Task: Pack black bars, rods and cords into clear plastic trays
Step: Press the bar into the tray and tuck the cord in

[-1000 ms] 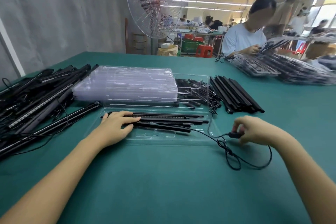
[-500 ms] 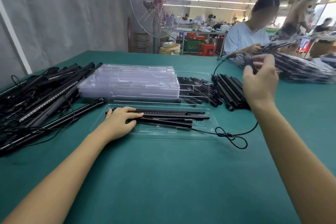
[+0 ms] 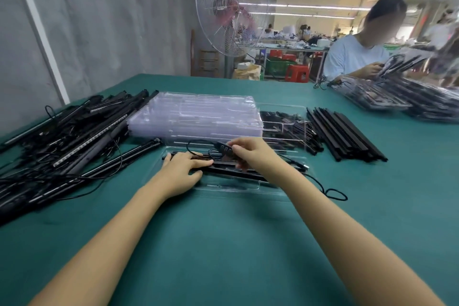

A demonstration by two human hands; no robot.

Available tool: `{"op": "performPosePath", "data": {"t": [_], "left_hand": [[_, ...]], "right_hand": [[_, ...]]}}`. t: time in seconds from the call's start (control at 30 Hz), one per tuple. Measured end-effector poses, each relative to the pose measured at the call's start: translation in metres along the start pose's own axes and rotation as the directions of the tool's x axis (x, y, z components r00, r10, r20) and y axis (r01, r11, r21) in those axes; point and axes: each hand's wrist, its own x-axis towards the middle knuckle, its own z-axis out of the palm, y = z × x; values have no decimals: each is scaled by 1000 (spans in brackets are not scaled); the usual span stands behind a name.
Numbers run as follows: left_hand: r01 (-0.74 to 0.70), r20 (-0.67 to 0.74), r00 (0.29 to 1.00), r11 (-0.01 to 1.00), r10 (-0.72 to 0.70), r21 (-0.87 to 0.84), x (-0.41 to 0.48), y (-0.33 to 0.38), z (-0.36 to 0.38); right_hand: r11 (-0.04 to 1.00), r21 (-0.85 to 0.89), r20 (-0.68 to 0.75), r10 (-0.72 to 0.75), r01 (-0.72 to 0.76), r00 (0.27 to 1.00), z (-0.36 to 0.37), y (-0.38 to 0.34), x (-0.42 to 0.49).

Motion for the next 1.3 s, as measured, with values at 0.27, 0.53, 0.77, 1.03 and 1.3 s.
{"op": "performPosePath", "data": {"t": [0.27, 0.53, 0.77, 1.03, 1.3], "left_hand": [[13, 18, 1000, 999, -13, -48, 1, -5, 0], [-2, 128, 992, 999, 7, -38, -2, -4, -5], [14, 214, 977, 1000, -8, -28, -4, -5, -13], [97, 180, 982, 976, -62, -194, -19, -12, -41], [168, -253, 957, 981, -138, 100, -17, 28, -41]], "right_hand": [[975, 109, 165, 176, -195, 971, -19, 16, 0], [871, -491, 32, 9, 8, 999, 1, 24, -11], [823, -566, -21, -67, 44, 998, 15, 30, -19], [715, -692, -19, -152, 97, 988, 23, 37, -27], [730, -682, 65, -11, 53, 998, 20, 25, -19]]}}
